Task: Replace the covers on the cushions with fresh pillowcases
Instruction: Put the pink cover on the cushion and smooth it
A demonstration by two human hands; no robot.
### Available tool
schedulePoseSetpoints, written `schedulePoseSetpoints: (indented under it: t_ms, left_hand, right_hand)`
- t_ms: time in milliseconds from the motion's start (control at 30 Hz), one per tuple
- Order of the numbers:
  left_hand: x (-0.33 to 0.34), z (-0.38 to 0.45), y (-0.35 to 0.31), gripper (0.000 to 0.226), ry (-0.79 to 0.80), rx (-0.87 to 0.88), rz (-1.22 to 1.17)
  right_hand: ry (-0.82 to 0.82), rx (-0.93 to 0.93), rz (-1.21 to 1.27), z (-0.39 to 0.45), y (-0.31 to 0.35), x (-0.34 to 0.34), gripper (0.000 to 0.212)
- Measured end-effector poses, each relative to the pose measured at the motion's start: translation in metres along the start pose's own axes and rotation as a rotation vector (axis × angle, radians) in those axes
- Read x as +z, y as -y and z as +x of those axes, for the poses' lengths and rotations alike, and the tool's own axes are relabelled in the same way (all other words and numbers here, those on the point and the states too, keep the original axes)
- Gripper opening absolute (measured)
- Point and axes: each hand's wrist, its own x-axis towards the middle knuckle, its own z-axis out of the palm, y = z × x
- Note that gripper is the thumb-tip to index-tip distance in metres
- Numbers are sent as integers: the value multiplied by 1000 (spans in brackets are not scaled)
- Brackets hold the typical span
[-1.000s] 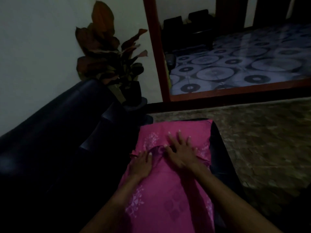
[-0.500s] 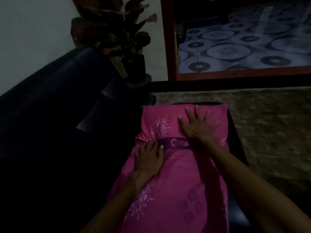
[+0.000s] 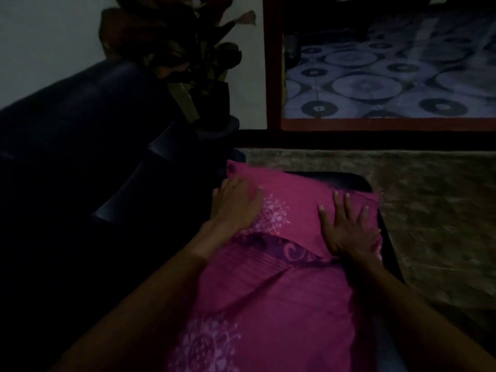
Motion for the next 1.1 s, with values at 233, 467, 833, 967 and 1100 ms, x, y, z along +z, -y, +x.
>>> schedulePoseSetpoints:
  t_ms: [233, 467, 833, 967, 1100]
  left_hand:
    - [117, 28, -12, 78, 171, -8, 41]
    - [108, 45, 9, 65, 342, 7, -92]
    - [123, 82, 60, 59, 366, -270, -305]
    - [84, 34, 47, 63, 188, -258, -280]
    - [79, -45, 65, 78, 354, -524, -346]
  right_hand:
    - [8, -44, -140, 18, 13, -13, 82]
    - [-83, -194, -161, 18, 80, 13, 73]
    - [1, -188, -126, 24, 75, 18, 76]
    - [81, -179, -88, 19, 65, 8, 75]
    - [113, -195, -103, 9, 71, 6, 77]
